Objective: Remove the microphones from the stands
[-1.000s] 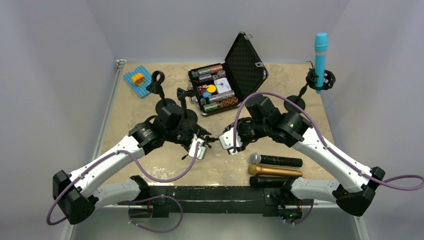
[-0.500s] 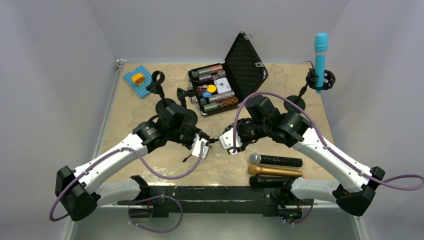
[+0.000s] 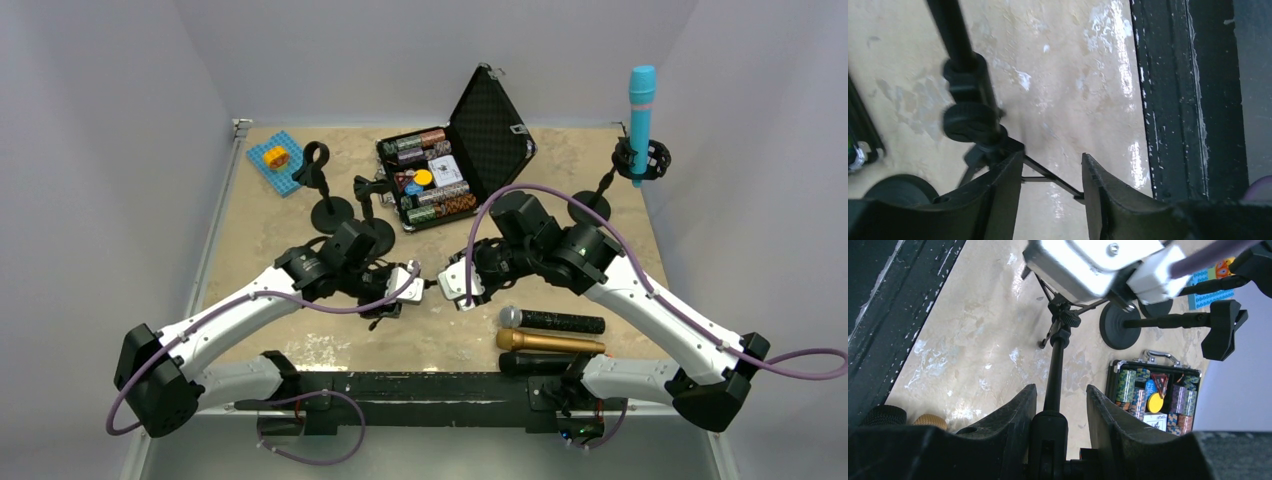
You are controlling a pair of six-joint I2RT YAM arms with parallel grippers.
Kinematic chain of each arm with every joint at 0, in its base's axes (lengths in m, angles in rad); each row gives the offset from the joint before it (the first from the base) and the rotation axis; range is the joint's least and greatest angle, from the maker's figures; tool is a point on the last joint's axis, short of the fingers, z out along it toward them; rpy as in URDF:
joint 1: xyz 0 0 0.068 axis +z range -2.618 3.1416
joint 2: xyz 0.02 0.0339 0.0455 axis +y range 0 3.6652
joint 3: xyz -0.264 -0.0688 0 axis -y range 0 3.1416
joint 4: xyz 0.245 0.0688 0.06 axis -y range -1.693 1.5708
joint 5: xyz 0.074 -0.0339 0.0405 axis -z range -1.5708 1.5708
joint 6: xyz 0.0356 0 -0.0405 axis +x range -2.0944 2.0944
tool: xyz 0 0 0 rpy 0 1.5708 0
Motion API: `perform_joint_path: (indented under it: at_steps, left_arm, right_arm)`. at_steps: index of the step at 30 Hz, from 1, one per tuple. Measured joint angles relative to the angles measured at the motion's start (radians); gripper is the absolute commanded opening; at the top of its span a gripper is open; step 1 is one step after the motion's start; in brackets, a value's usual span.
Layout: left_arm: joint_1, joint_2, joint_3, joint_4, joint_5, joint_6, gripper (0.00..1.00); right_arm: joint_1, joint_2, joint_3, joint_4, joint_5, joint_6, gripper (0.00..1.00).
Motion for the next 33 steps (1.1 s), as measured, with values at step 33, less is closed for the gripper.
perform_joint_path:
  at_steps: [33]
  left_arm:
    - [0.031, -0.264, -0.147, 0.153, -0.031, -0.175, 0.58]
  right_arm:
    - [0.000, 0.158, 0.404, -0.420, 0.150, 0.088, 0.00]
